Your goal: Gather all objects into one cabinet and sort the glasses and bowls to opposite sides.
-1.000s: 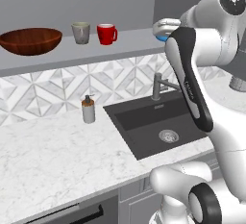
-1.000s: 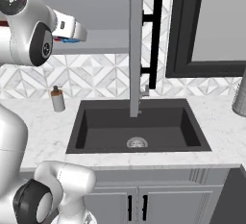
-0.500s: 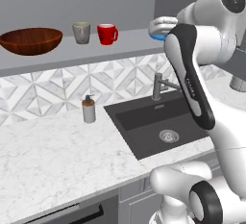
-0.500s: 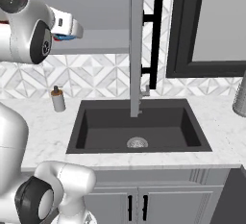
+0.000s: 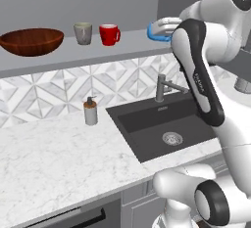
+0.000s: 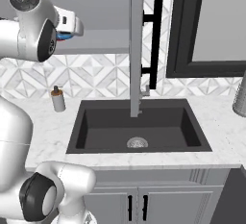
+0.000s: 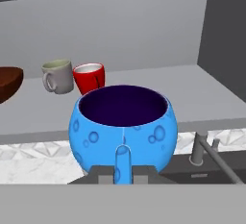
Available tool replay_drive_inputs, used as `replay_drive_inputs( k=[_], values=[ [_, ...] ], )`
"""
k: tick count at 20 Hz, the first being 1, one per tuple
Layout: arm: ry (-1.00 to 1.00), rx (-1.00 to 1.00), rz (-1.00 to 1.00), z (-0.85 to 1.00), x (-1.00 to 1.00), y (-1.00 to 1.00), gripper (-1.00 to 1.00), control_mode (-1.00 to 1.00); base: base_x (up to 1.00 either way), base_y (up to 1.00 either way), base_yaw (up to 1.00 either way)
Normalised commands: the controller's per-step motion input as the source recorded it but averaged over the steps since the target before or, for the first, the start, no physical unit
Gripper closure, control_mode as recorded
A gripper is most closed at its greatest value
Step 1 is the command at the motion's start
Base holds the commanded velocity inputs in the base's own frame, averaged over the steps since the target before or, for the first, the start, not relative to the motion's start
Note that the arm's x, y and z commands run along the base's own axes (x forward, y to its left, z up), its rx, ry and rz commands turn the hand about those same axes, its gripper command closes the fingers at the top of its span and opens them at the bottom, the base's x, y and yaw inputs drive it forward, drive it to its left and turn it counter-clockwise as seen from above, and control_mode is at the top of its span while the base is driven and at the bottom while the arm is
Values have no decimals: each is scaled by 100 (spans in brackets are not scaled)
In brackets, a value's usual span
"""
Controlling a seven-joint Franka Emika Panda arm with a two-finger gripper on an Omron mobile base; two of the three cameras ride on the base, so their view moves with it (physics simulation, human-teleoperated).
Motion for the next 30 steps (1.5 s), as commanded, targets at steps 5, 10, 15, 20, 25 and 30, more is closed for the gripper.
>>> replay_drive_inputs(
  k=[5,10,15,20,25,30],
  values=[
    [-5,-4,0,-19,22,1,100,-100,0,0,0],
    [1,0,0,-12,33,3,100,-100,0,0,0],
    [3,0,0,-13,43,11,100,-100,0,0,0],
    [11,0,0,13,34,7,100,-100,0,0,0],
    [10,0,0,-10,49,3,100,-100,0,0,0],
    [1,0,0,-50,23,0,100,-100,0,0,0]
  ],
)
